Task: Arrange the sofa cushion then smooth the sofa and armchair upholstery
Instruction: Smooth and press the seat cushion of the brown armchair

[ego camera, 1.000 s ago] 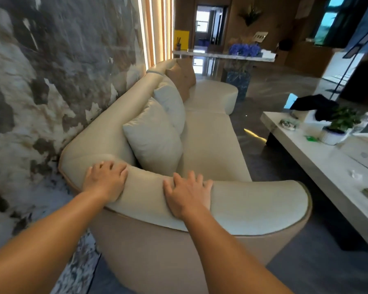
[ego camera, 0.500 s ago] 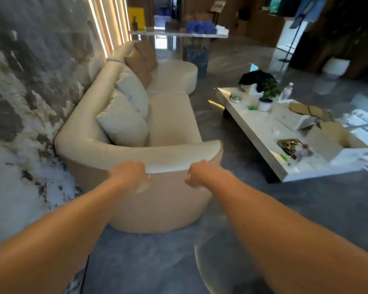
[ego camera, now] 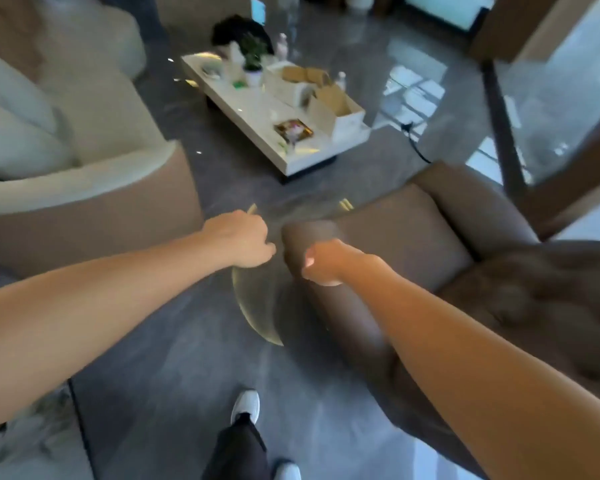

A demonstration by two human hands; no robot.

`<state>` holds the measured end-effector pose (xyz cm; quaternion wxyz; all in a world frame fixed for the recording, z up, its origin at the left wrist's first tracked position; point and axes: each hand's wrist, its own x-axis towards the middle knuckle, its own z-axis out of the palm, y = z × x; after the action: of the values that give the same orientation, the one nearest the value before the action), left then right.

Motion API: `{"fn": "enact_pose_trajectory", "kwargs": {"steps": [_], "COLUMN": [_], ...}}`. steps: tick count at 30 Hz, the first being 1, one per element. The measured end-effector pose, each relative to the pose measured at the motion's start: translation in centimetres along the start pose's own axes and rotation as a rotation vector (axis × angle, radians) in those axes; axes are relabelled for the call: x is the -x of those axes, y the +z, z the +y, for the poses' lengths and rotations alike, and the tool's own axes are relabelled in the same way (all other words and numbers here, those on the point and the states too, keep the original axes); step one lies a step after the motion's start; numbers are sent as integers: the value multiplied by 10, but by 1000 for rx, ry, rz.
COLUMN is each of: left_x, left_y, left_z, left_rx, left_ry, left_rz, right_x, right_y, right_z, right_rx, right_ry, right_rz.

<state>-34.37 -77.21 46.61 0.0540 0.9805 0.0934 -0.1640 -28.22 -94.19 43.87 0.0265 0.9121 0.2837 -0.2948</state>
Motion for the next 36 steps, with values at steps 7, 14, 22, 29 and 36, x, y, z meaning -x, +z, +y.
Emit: {"fn": "enact_pose_trajectory", "kwargs": {"steps": [7, 14, 22, 29, 36], "left_x": [8, -39, -71, -63, -20], "left_y": [53, 51, 54, 111, 143], "left_z": [137, 229, 355, 525, 685], "left_rx": [-71, -165, -254, -177, 262], "left_ry": [355, 503, 595, 576, 228], "left_rz": [-79, -127, -119, -212, -287], "right_x": [123, 188, 224, 237, 272], "right_y": [63, 82, 108, 128, 118], "right_z": [163, 238, 336, 500, 653], "right_rx": [-174, -317, -448, -266, 135], "right_ry": [404, 697, 755, 588, 328], "right_rz": [15, 51, 74, 173, 219]}}
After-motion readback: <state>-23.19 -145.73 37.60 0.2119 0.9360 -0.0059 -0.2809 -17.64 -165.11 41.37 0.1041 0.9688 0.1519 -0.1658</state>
